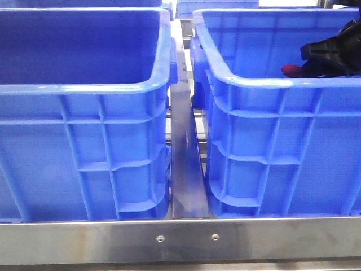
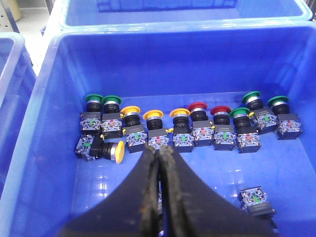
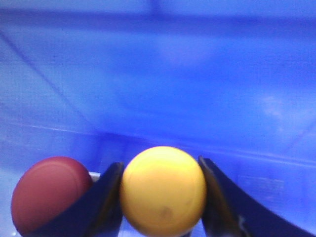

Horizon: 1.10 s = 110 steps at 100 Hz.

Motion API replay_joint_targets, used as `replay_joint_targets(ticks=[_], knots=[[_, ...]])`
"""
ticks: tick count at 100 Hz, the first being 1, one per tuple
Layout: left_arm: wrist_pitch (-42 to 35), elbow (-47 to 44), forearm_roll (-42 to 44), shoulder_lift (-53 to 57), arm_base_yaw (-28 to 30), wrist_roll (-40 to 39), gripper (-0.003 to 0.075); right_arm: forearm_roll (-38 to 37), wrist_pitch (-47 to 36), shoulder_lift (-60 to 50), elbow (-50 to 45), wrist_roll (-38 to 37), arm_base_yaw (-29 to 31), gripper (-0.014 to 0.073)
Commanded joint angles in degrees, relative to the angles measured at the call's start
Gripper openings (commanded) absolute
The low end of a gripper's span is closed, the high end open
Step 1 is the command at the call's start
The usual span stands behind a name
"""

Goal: Pick red and yellow buttons and place in box
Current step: 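Lower the yellow button beside the red one and open the right gripper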

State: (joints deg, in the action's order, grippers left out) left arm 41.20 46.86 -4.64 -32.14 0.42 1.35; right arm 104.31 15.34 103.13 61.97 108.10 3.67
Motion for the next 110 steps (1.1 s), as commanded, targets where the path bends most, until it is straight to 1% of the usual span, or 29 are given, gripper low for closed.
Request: replay_joint_targets(ticks=[1, 16, 23, 28, 49, 77, 96, 110], knots=[[-4.0, 1.5, -0.7, -0.1, 0.1, -0.7, -0.0019, 5.6, 0.5, -2.1, 1.4, 0.4, 0.3, 0.0266], [-4.0, 1.5, -0.7, -0.1, 0.1, -0.7, -0.0019, 5.6, 0.2, -2.3, 1.4, -1.2, 0.3, 0.0489], [-4.0, 1.5, -0.7, -0.1, 0.1, -0.7, -0.0019, 5.6, -0.2, -2.6, 1.3, -1.3, 0.3, 0.0555], [-4.0, 1.5, -0.7, -0.1, 0.1, -0.7, -0.0019, 5.6, -0.3, -3.2, 1.1, -1.3, 0.3, 0.0578], [-4.0, 1.5, -0.8, -0.1, 0.1, -0.7, -0.0019, 5.6, -1.8, -7.7, -0.9, -1.3, 0.3, 0.0583], [-4.0, 1.5, -0.8, -0.1, 0.1, -0.7, -0.0019, 5.6, -1.8, -17.0, -4.3, -1.3, 0.3, 0.0583], [-4.0, 1.5, -0.8, -0.1, 0.1, -0.7, -0.0019, 5.6, -2.2, -27.5, -8.9, -1.3, 0.3, 0.0582], [-4.0, 1.5, -0.8, -0.1, 0.1, -0.7, -0.0019, 5.6, -5.1, -36.6, -12.5, -1.6, 0.1, 0.0582]])
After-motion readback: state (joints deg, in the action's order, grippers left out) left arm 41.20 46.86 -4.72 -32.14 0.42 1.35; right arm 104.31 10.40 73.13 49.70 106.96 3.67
